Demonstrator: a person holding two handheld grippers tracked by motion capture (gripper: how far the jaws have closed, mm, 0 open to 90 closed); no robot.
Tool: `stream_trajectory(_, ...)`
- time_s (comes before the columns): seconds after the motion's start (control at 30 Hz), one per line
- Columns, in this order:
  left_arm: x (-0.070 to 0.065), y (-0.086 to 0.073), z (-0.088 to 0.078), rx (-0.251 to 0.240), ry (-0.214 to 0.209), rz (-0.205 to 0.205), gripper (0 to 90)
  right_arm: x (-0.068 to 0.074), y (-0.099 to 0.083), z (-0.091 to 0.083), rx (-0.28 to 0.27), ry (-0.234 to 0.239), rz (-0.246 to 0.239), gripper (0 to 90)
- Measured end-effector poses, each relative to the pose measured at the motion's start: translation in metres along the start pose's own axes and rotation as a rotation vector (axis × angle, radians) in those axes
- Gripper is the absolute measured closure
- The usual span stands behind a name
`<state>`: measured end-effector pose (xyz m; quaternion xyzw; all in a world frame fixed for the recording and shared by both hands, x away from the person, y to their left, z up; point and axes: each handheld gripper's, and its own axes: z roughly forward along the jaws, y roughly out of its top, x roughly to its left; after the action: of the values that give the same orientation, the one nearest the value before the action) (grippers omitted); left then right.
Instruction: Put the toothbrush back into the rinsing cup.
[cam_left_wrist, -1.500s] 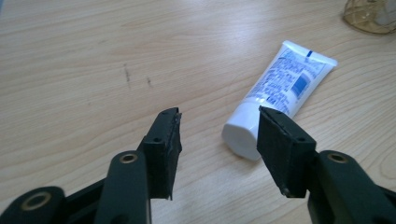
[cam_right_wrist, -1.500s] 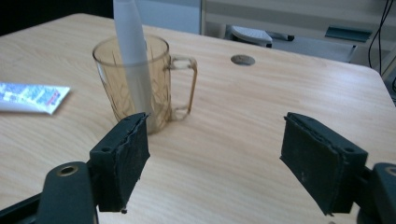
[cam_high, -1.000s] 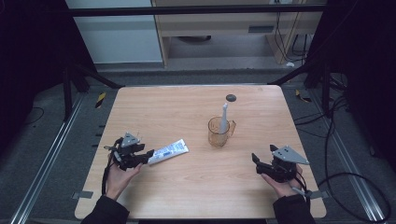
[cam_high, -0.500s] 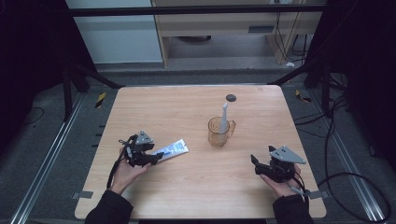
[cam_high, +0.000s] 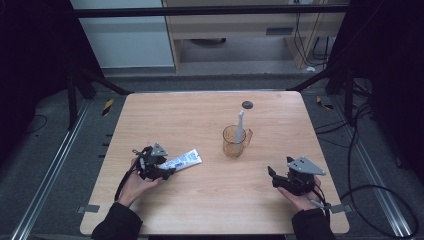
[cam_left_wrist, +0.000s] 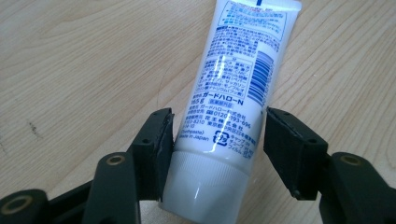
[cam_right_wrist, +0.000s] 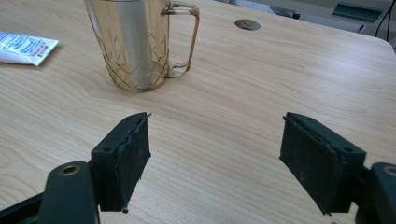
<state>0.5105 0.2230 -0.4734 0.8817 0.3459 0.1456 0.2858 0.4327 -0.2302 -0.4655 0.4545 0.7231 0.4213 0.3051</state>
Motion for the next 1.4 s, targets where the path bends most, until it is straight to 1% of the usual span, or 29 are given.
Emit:
stream_trajectory(0.2, -0.001, -0.001, -0.001, 0.009, -0.009, 0.007, 45.8, 0.0, -0.001, 0.002, 0.007, 0.0, -0.01, 24.0)
stream_trajectory(0.3, -0.002, -0.001, -0.002, 0.016, -0.02, 0.001, 48.2, 0.0, -0.001, 0.002, 0.011, 0.001, -0.011, 24.0)
stream_trajectory(0.43, -0.006, -0.001, -0.004, 0.027, -0.012, -0.002, 50.3, 0.0, -0.002, 0.002, 0.009, -0.002, -0.015, 24.2)
stream_trajectory(0.5, -0.008, -0.001, -0.004, 0.027, -0.005, -0.009, 50.6, 0.0, -0.002, 0.002, 0.009, -0.002, -0.017, 24.2)
stream_trajectory(0.63, -0.009, -0.002, -0.005, 0.027, -0.009, -0.042, 51.0, 0.0, -0.002, 0.001, 0.011, 0.0, -0.016, 24.3)
stream_trajectory(0.83, -0.013, -0.004, -0.008, 0.031, -0.015, -0.07, 51.2, 0.0, -0.002, 0.0, 0.014, 0.002, -0.012, 24.4)
stream_trajectory(0.93, -0.016, -0.006, -0.01, 0.031, -0.012, -0.078, 51.2, 0.0, -0.002, 0.0, 0.013, 0.003, -0.017, 24.4)
stream_trajectory(1.03, -0.021, -0.009, -0.012, 0.037, -0.011, -0.072, 51.1, 0.0, -0.002, -0.001, 0.012, 0.004, -0.015, 24.4)
stream_trajectory(1.13, -0.028, -0.012, -0.015, 0.037, -0.013, -0.077, 51.1, -0.001, -0.002, -0.002, 0.013, 0.002, -0.011, 24.6)
stream_trajectory(1.23, -0.034, -0.015, -0.018, 0.036, -0.001, -0.069, 50.9, -0.001, -0.002, -0.002, 0.015, 0.003, -0.013, 24.6)
stream_trajectory(1.27, -0.036, -0.016, -0.017, 0.03, 0.01, -0.062, 50.7, -0.001, -0.003, -0.002, 0.015, 0.002, -0.014, 24.7)
stream_trajectory(1.33, -0.038, -0.017, -0.018, 0.026, 0.02, -0.056, 50.0, -0.001, -0.003, -0.001, 0.017, 0.002, -0.013, 24.7)
stream_trajectory(1.4, -0.037, -0.017, -0.018, 0.026, 0.018, -0.057, 49.3, -0.001, -0.003, -0.001, 0.026, 0.003, -0.013, 24.7)
